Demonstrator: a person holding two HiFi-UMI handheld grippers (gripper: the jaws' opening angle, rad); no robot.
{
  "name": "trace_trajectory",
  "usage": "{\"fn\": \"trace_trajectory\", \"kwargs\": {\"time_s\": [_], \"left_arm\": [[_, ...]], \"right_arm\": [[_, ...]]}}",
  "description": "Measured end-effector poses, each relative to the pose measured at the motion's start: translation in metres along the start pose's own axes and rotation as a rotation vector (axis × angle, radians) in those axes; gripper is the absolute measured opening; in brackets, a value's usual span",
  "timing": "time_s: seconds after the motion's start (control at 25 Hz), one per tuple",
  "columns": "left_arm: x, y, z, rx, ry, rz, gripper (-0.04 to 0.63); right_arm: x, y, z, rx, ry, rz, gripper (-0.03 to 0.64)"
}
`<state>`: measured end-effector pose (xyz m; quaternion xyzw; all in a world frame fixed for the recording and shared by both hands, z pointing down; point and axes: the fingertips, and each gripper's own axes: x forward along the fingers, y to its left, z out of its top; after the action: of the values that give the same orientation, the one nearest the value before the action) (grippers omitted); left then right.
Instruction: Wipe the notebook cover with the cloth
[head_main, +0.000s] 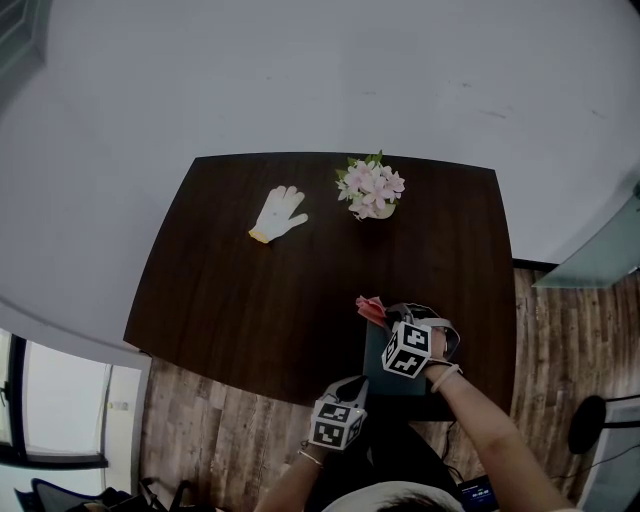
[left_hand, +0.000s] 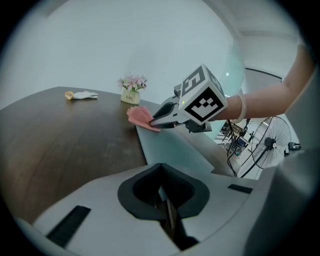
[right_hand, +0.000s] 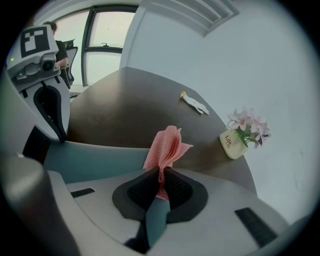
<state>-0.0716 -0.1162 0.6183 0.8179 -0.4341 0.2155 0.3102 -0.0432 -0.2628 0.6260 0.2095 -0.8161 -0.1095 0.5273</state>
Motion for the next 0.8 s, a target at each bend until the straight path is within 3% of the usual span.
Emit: {"fn": "trace_trajectory", "kwargs": {"time_s": [0.2, 0.8], "left_arm": [[0.004, -0.003, 0.000, 0.004, 0.023, 0.001, 0.018], [0.007, -0.004, -0.002, -0.012, 0.051, -0.014, 0.018]], "right_arm": [[-0.002, 0.004, -0.003, -0.061, -0.002, -0.006, 0.028], [-0.010, -0.001, -0.024, 0.008, 0.006, -0.012, 0.028]]}}
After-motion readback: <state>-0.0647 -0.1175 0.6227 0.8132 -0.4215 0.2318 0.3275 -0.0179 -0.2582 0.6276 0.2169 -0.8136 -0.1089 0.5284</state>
